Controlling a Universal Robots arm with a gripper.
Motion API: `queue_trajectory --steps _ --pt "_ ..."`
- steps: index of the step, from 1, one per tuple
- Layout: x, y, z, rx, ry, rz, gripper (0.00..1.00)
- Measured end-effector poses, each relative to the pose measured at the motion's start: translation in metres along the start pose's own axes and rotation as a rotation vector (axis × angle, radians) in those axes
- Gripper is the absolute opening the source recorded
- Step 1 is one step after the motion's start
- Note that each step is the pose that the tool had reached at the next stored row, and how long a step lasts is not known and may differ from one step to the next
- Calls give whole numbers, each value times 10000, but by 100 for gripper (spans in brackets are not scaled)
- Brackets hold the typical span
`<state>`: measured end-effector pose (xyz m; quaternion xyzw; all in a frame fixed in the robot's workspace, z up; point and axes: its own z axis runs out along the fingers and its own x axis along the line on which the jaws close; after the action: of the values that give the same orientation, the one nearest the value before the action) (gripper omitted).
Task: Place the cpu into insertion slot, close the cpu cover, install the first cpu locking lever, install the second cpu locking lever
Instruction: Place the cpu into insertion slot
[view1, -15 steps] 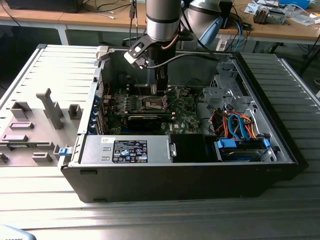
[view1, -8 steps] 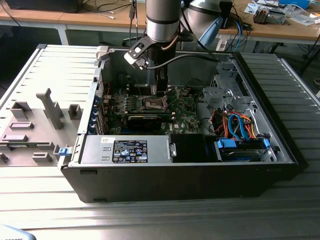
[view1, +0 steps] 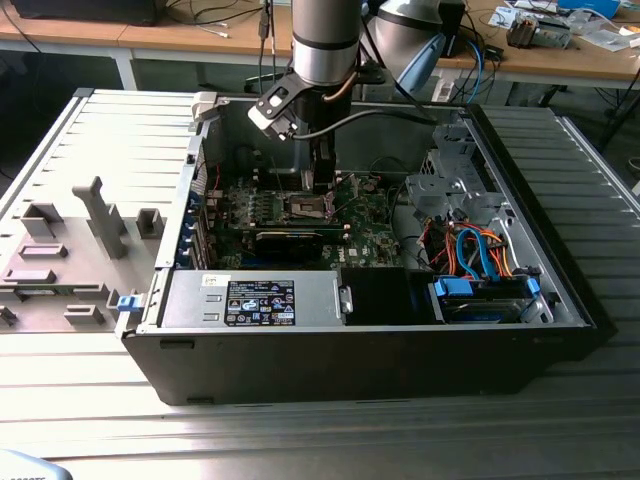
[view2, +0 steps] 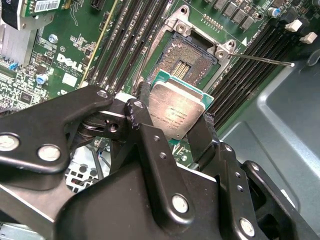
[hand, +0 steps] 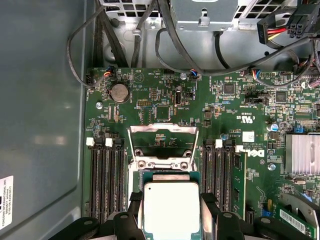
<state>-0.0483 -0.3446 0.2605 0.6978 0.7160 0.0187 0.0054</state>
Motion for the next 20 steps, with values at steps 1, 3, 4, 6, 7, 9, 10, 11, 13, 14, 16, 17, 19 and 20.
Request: queue_trajectory --steps 1,3,4,6,7,9,10,11,13,14,16,17,19,20 --pt "0 0 2 0 0 0 55" --pt "0 0 9 0 0 0 55" --pt "0 0 11 0 0 0 55" --pt "0 0 14 0 -1 0 55" --pt "0 -1 17 0 0 0 55" --pt "0 -1 22 0 0 0 55" --pt "0 -1 24 0 1 0 55" --pt "0 -1 26 0 0 0 55" --pt "-1 -1 31 0 1 0 55" --pt "-1 -1 33 0 0 0 55" --pt "-1 -1 41 0 0 0 55" --pt "-1 -2 44 0 0 0 55" --pt "-1 -2 49 0 -1 0 55" --pt "-1 -2 52 0 0 0 55"
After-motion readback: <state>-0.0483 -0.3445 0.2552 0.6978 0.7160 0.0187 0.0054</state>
